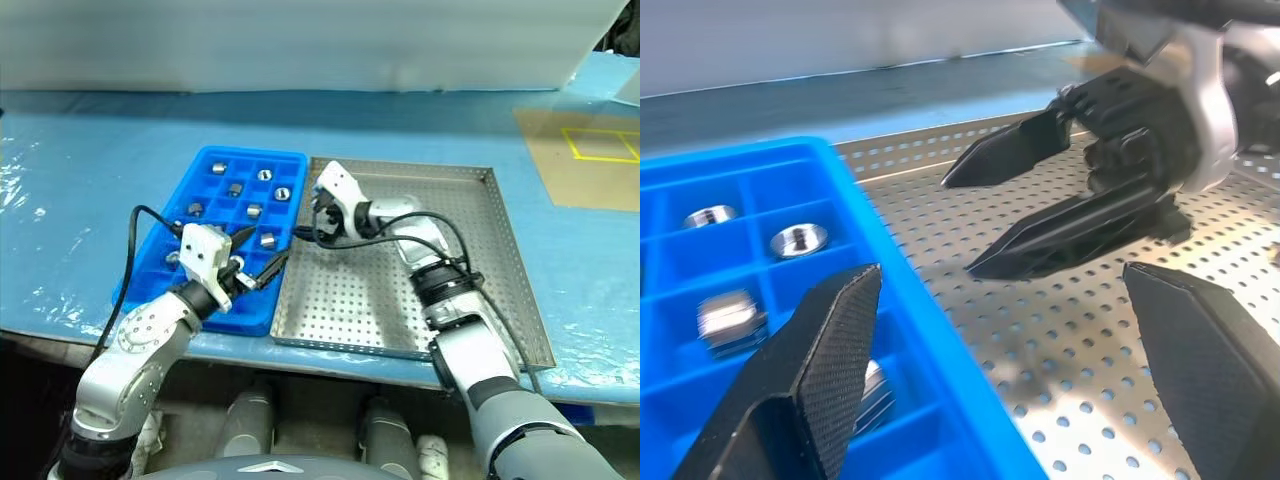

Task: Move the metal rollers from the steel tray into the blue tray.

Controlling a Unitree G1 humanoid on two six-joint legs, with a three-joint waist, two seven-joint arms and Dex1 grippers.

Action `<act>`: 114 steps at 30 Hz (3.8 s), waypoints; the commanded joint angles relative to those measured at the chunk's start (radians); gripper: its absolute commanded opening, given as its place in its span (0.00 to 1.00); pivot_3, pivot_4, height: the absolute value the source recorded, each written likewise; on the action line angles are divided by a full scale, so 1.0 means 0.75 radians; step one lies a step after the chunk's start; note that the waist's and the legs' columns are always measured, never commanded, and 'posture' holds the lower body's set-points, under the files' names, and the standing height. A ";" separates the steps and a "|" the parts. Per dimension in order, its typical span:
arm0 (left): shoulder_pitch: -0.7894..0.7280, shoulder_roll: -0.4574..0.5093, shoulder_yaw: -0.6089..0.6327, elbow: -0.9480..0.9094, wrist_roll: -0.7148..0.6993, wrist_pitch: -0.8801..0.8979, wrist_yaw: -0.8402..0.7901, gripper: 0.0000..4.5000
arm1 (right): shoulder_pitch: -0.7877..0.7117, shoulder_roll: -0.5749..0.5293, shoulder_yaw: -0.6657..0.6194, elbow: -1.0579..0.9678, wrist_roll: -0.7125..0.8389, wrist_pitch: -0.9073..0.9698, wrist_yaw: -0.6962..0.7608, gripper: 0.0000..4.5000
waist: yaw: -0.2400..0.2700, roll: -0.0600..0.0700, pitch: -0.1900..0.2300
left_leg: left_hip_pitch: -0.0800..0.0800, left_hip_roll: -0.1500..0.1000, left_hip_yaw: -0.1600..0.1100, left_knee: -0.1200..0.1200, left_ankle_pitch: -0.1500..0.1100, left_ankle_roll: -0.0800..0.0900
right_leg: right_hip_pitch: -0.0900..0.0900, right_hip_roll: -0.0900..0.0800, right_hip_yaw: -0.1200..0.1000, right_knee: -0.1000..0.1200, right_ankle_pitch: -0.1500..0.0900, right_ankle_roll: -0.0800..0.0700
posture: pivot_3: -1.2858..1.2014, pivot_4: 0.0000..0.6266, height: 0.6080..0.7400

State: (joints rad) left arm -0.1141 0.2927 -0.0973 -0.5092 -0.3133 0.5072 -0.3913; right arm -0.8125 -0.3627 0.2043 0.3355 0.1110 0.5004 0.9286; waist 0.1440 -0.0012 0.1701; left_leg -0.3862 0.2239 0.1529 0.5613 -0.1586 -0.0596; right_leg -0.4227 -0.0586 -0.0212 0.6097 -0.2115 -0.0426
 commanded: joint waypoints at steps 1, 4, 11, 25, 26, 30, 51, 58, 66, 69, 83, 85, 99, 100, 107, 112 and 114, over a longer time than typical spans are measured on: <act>-0.106 -0.009 -0.037 0.100 -0.013 -0.062 -0.086 0.90 | 0.056 -0.102 -0.092 -0.140 0.027 0.084 -0.031 1.00 | -0.014 0.000 0.000 | 0.000 0.000 0.000 0.001 0.000 0.000 | 0.000 0.000 0.001 0.001 0.000 0.000 | 0.50 0.24 1.00; -0.236 -0.029 -0.086 0.243 -0.014 -0.094 -0.178 0.90 | 0.164 -0.236 -0.192 -0.272 0.035 0.272 -0.102 1.00 | -0.041 0.000 0.000 | 0.001 -0.001 0.002 0.003 0.000 0.000 | 0.001 0.000 0.003 0.001 0.001 0.001 | 0.45 0.24 1.00; -0.383 -0.073 -0.149 0.430 -0.015 -0.150 -0.335 0.90 | 0.350 -0.388 -0.394 -0.495 0.105 0.624 -0.225 1.00 | -0.148 0.000 0.000 | 0.006 -0.001 0.005 0.002 0.000 0.001 | 0.001 0.003 0.009 0.002 0.001 0.001 | 0.40 0.24 1.00; -0.473 -0.075 -0.168 0.514 -0.018 -0.149 -0.478 0.90 | 0.546 -0.369 -0.463 -0.565 0.205 0.746 -0.357 1.00 | -0.208 0.001 -0.001 | 0.013 -0.001 0.017 0.005 -0.004 0.007 | 0.003 0.002 0.018 0.003 0.003 0.000 | 0.38 0.24 1.00; -0.472 -0.072 -0.169 0.512 -0.017 -0.149 -0.479 0.90 | 0.558 -0.357 -0.455 -0.563 0.205 0.730 -0.364 0.91 | -0.208 0.001 -0.001 | 0.013 -0.001 0.017 0.005 -0.006 0.011 | 0.003 0.003 0.019 0.002 0.003 0.000 | 0.38 0.24 1.00; -0.467 -0.056 -0.159 0.500 -0.019 -0.143 -0.484 0.90 | 0.572 -0.341 -0.429 -0.562 0.196 0.676 -0.382 0.63 | -0.208 0.001 -0.001 | 0.013 0.000 0.018 0.005 -0.007 0.012 | 0.003 0.002 0.019 0.002 0.003 0.000 | 0.39 0.24 1.00; 0.122 0.106 0.105 -0.192 -0.132 0.127 -0.169 0.90 | 0.149 0.027 0.050 -0.401 0.232 0.236 -0.042 0.36 | -0.104 0.001 0.000 | 0.011 0.001 0.019 0.001 -0.007 0.012 | 0.001 0.000 0.014 -0.001 0.003 0.000 | 0.58 0.24 1.00; 0.442 0.108 0.176 -0.454 -0.192 0.172 -0.067 0.90 | 0.083 0.176 0.178 -0.298 0.212 0.140 0.040 0.36 | -0.040 0.000 0.000 | 0.007 0.002 0.016 -0.001 -0.007 0.012 | -0.001 0.000 0.011 -0.003 0.002 0.000 | 0.64 0.24 1.00; 0.659 0.107 0.186 -0.607 -0.197 0.168 0.027 0.90 | 0.087 0.210 0.333 -0.273 0.152 0.087 0.165 0.36 | 0.030 0.000 0.000 | 0.006 0.001 0.012 -0.002 -0.007 0.011 | -0.001 -0.001 0.010 -0.003 -0.004 0.010 | 0.68 0.24 1.00; 0.690 0.108 0.178 -0.631 -0.202 0.169 0.046 0.90 | 0.100 0.183 0.374 -0.284 0.137 0.088 0.213 0.36 | 0.049 -0.001 0.000 | 0.005 0.001 0.012 -0.002 -0.007 0.011 | -0.001 -0.001 0.010 -0.004 -0.004 0.011 | 0.68 0.24 1.00; 0.656 0.159 0.162 -0.611 -0.266 0.188 0.037 0.90 | 0.162 0.153 0.404 -0.311 0.074 0.092 0.204 0.66 | 0.054 -0.001 0.000 | 0.006 0.000 0.012 -0.002 -0.007 0.011 | -0.001 0.000 0.011 -0.003 -0.004 0.012 | 0.65 0.24 1.00; 0.625 0.169 0.162 -0.594 -0.262 0.183 0.033 0.90 | 0.167 0.157 0.393 -0.316 0.070 0.089 0.184 0.81 | 0.054 -0.001 0.000 | 0.006 0.000 0.012 -0.002 -0.007 0.011 | -0.001 0.000 0.011 -0.003 -0.004 0.012 | 0.65 0.24 1.00; 0.242 0.144 0.116 -0.276 -0.294 0.130 -0.074 0.90 | 0.230 0.092 0.030 -0.497 0.302 0.192 0.103 0.95 | -0.003 -0.001 0.000 | 0.007 0.000 0.012 -0.001 -0.003 0.003 | 0.000 0.001 0.012 -0.001 0.001 0.004 | 0.55 0.24 1.00; 0.211 0.146 0.112 -0.248 -0.295 0.125 -0.093 0.90 | 0.245 0.077 0.004 -0.519 0.325 0.218 0.099 0.95 | -0.011 -0.001 0.000 | 0.007 0.000 0.012 -0.001 -0.002 0.003 | 0.000 0.001 0.012 -0.001 0.001 0.003 | 0.54 0.24 1.00; 0.038 0.135 0.099 -0.072 -0.282 0.085 -0.168 0.90 | 0.339 0.005 -0.119 -0.628 0.379 0.263 -0.001 0.95 | -0.085 -0.001 -0.001 | 0.008 0.000 0.013 0.000 -0.002 0.002 | 0.000 0.002 0.013 0.000 0.002 0.002 | 0.50 0.24 1.00; -0.028 0.143 0.062 0.038 -0.255 0.038 -0.235 0.90 | 0.395 -0.035 -0.198 -0.678 0.370 0.240 -0.096 0.95 | -0.107 -0.001 -0.001 | 0.009 0.000 0.013 0.000 -0.001 0.002 | 0.000 0.002 0.014 0.001 0.002 0.002 | 0.47 0.24 1.00; -0.050 0.144 0.056 0.078 -0.244 0.017 -0.260 0.90 | 0.427 -0.050 -0.221 -0.695 0.353 0.211 -0.142 0.95 | -0.113 -0.001 -0.001 | 0.009 0.000 0.013 0.001 -0.001 0.002 | 0.000 0.002 0.015 0.001 0.002 0.002 | 0.47 0.24 1.00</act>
State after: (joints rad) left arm -0.1315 0.3936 -0.0516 -0.4533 -0.5049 0.5518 -0.5655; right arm -0.5001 -0.3940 0.0750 -0.1363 0.3721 0.6877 0.8479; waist 0.0590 -0.0022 0.1695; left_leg -0.3793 0.2239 0.1630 0.5617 -0.1598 -0.0578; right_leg -0.4227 -0.0572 -0.0103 0.6104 -0.2099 -0.0410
